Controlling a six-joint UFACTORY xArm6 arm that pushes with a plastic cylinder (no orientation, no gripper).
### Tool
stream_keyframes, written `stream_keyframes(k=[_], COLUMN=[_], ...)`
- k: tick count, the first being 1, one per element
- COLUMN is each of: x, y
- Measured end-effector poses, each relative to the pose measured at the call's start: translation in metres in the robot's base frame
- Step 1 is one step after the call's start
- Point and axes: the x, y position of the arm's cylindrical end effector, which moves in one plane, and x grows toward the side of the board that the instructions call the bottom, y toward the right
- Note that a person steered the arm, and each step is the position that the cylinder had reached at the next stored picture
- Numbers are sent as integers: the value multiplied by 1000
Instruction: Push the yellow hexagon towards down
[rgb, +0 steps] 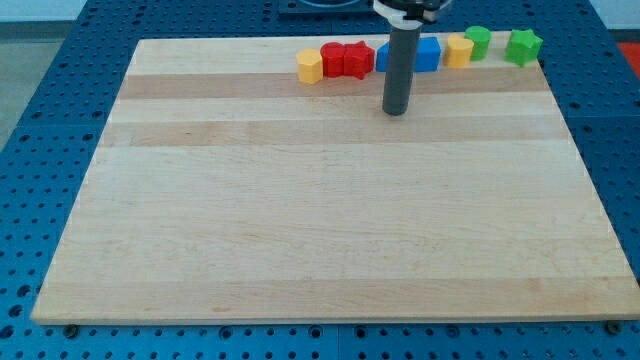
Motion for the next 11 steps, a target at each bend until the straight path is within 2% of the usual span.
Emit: stream_keyframes(k=[1,2,3,4,5,6,7,8,9,10,11], x=[0,0,1,1,-16,-109,-133,-133,-65,-50,-71], y=[-3,-69,-170,-203,-202,-158,-130,-130,-131,-131,-131])
